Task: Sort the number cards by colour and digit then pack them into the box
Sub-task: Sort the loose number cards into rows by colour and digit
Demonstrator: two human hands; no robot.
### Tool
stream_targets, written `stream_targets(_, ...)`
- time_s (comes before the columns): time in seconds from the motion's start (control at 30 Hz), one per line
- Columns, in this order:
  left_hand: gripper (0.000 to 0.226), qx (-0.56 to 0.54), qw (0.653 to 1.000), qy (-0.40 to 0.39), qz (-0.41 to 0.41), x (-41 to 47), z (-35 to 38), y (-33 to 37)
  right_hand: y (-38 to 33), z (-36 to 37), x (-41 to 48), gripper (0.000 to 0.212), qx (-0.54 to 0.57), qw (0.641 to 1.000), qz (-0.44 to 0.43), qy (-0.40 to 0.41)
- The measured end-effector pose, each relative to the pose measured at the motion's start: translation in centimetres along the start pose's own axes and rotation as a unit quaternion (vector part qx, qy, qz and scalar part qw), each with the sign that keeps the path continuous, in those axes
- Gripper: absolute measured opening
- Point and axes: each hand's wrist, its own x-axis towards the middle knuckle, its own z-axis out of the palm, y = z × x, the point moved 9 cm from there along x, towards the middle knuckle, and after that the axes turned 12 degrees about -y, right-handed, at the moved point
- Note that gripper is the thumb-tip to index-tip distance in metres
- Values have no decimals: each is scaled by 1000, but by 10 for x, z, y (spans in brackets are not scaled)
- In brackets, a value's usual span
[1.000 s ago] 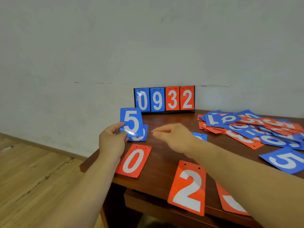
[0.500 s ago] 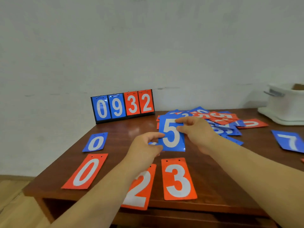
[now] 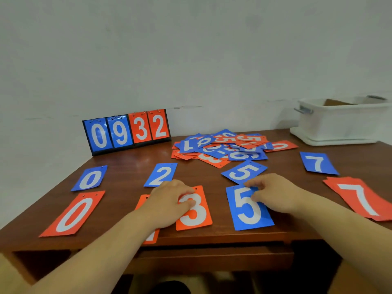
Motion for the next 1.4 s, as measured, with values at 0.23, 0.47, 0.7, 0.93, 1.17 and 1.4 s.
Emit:
stream_targets(0.23,44,27,999,-36,-6,16,1,11,9,-4,-4,33,-82,996,38,-12)
stream_targets(0.47,40,44,999,-6,27,18,-2,46,2,-8,51,63,-195,976,94,23)
stream_targets(0.7,51,106,984,-97,109,23,17,110,8,-16,68,52,-238,967,89,-17)
stream_targets(0.93,79,174,966,-133,135,26,37,128,16,-20,65,38,-153,988,-19,-29)
stream_targets(1.17,85,170,977,-105,74,36,38,128,25,-27,56,29,-78,994,-67,-25)
stream_targets(1.4,65,151,988,-25,-19,61,16,120,29,-29,48,18,-50,994,-97,-21)
